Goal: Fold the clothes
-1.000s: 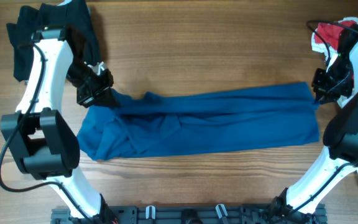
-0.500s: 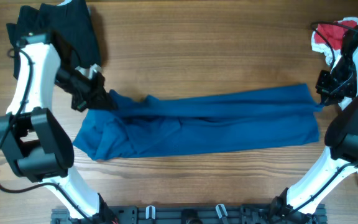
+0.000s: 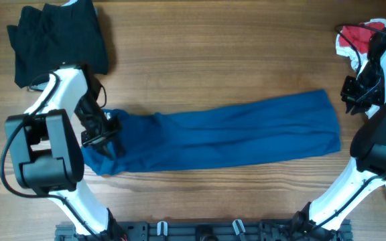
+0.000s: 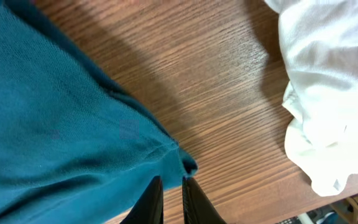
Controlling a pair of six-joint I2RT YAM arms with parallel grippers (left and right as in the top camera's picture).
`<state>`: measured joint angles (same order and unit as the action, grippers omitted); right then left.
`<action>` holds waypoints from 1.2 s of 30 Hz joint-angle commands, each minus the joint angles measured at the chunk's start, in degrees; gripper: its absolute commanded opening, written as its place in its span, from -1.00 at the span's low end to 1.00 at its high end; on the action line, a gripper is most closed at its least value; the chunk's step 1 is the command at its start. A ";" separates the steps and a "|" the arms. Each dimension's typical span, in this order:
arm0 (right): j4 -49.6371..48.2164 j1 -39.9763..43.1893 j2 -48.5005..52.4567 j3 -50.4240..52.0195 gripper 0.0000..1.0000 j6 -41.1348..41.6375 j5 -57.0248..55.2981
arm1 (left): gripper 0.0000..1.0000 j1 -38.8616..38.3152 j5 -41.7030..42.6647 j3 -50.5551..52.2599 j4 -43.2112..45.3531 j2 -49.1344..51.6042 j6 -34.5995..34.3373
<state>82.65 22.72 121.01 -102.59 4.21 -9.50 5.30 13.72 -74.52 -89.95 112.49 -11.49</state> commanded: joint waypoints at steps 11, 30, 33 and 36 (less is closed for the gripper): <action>-1.07 0.22 -1.99 -0.04 -0.67 -1.25 3.04 | 0.08 -8.11 13.90 -7.61 29.94 -8.90 -11.13; -1.62 0.22 -1.99 -0.04 -0.61 -1.29 3.52 | 0.11 -28.09 -3.34 -4.46 30.38 0.79 -30.32; -1.64 0.22 -1.99 -0.04 -0.62 -1.25 3.52 | -0.47 -28.06 -3.10 -2.54 32.35 0.79 -31.26; -1.60 0.22 -1.99 -0.04 -0.61 -1.25 3.52 | -0.92 -28.06 1.20 -2.54 31.01 0.76 -31.19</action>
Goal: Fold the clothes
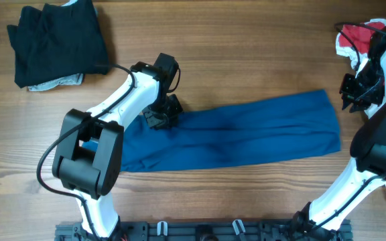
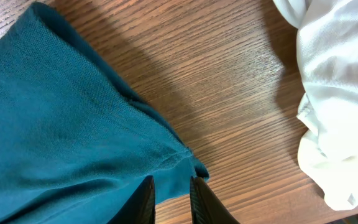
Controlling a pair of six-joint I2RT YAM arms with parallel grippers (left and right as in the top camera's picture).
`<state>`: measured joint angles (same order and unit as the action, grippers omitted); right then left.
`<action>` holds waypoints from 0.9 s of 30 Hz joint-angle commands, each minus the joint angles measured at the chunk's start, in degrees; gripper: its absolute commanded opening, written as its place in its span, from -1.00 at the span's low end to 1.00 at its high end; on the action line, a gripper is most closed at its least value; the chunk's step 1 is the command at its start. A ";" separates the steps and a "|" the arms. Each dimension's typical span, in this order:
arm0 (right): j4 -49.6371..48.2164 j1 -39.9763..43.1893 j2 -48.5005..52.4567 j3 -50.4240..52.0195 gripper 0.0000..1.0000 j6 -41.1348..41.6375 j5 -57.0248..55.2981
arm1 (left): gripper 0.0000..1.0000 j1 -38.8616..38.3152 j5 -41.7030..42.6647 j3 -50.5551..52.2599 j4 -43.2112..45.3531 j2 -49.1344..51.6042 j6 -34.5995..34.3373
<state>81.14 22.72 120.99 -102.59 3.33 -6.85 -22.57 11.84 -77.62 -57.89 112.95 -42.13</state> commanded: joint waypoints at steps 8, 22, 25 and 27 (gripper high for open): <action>-0.37 0.22 -1.97 -0.04 -0.60 -0.35 0.90 | -0.92 -4.90 11.43 0.55 -9.79 -1.60 4.87; -0.74 0.22 -1.97 -0.04 -0.61 -0.37 2.01 | -0.62 11.78 -6.38 -0.92 -6.19 -11.41 7.85; -1.11 0.22 -1.97 -0.04 -0.60 -0.37 2.01 | -0.92 17.31 -6.36 2.05 -5.46 -10.69 7.85; -1.20 0.22 -1.97 -0.04 -0.61 -0.37 1.99 | -0.92 18.60 -5.68 6.60 -2.71 -10.67 7.80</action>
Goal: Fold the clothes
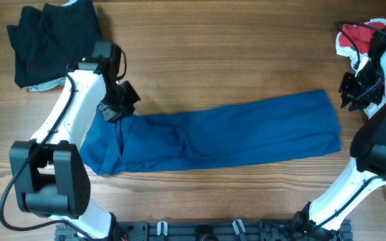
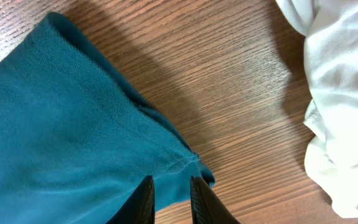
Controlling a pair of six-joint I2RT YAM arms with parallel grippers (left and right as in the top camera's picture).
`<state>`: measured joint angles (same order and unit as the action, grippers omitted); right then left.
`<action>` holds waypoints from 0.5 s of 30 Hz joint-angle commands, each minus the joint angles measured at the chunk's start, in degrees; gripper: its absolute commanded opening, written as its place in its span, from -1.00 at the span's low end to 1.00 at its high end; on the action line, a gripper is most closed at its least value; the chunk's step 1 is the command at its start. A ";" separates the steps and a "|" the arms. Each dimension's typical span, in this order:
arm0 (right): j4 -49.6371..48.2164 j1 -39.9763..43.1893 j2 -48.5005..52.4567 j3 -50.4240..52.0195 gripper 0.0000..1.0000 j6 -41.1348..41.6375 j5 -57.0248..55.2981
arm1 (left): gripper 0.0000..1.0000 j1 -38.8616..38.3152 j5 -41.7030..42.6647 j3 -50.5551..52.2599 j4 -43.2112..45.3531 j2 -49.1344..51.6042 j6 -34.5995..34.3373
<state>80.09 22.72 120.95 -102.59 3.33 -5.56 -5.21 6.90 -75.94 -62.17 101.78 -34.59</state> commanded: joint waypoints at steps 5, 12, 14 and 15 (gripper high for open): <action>-0.07 0.22 -1.92 -0.04 -0.60 -0.37 0.72 | -0.89 4.55 -8.37 16.92 11.15 0.50 -2.34; 0.24 0.22 -1.92 -0.04 -0.57 -1.14 1.92 | -0.81 14.64 -9.40 20.55 29.70 0.50 -2.43; 0.28 0.22 -1.92 -0.04 -0.48 -4.57 6.10 | -0.80 16.02 -9.79 20.55 34.18 0.50 -2.25; 0.26 0.22 -1.92 -0.04 -0.45 -5.51 7.23 | -0.79 17.16 -9.77 20.41 36.04 0.50 -2.25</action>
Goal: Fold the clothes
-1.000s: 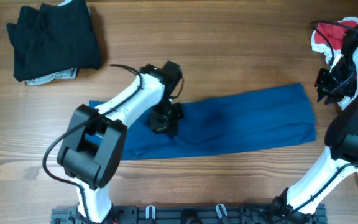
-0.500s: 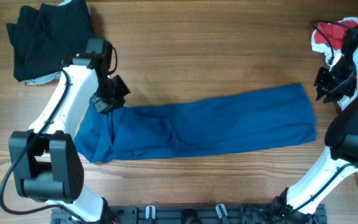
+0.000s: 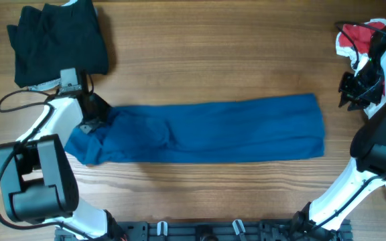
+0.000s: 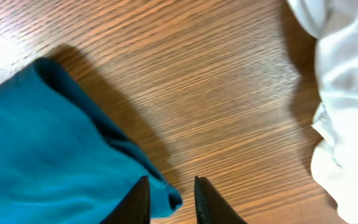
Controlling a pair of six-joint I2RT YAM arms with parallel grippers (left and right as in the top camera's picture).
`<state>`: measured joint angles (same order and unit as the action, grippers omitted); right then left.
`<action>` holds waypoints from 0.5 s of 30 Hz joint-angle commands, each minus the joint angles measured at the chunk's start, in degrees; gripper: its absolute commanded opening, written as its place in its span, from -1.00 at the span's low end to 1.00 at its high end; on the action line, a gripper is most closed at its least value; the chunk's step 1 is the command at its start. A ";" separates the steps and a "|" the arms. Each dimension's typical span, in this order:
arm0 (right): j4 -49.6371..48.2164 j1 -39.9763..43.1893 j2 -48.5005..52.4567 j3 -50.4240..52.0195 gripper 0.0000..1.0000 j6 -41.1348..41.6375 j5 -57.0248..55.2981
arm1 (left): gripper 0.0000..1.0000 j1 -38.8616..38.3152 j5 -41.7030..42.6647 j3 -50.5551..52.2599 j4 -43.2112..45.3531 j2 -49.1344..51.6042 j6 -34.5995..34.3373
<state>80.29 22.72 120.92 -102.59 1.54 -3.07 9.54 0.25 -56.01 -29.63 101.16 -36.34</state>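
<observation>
A long blue garment lies flat across the table as a left-to-right strip. My left gripper sits on its bunched left end and appears shut on the fabric. My right gripper hovers just beyond the garment's right end. In the right wrist view that gripper is open; the blue garment's corner lies on the wood beneath the gap, with most of the blue cloth to the left.
A folded black pile lies at the far left corner. Red and white clothes are heaped at the far right, seen as white cloth beside my right gripper. Bare wood lies beyond the blue garment.
My left gripper has moved left and slightly nearer with the garment's left end. The whole blue strip has shifted left and lies straighter. Its right end has drawn away from my right gripper.
First my left gripper was at the garment's left end and the right fingers were nearly together. Then the left gripper was farther right over the cloth and the right fingers stood wider. Later it was back near the left end, and now the strip lies pulled left.
</observation>
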 commanded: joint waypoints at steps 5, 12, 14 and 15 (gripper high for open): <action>-0.81 -0.24 -1.88 4.04 -0.21 -12.09 16.57 | -0.35 5.79 5.16 -0.81 1.09 0.85 1.66; -10.71 -0.68 -1.88 21.57 0.14 -12.48 16.02 | 0.02 5.79 8.09 -0.81 -7.98 -4.39 1.64; -14.19 -1.22 -1.88 25.05 0.14 -13.57 16.04 | 0.10 5.79 8.24 -0.81 -8.41 -5.03 1.62; -17.55 -2.14 -1.88 27.58 0.15 -14.12 16.11 | 0.11 5.79 8.31 -0.81 -8.48 -5.07 1.62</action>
<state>66.70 22.09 119.24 -78.87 -10.48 11.79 15.22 7.57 -56.99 -37.87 97.73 -34.98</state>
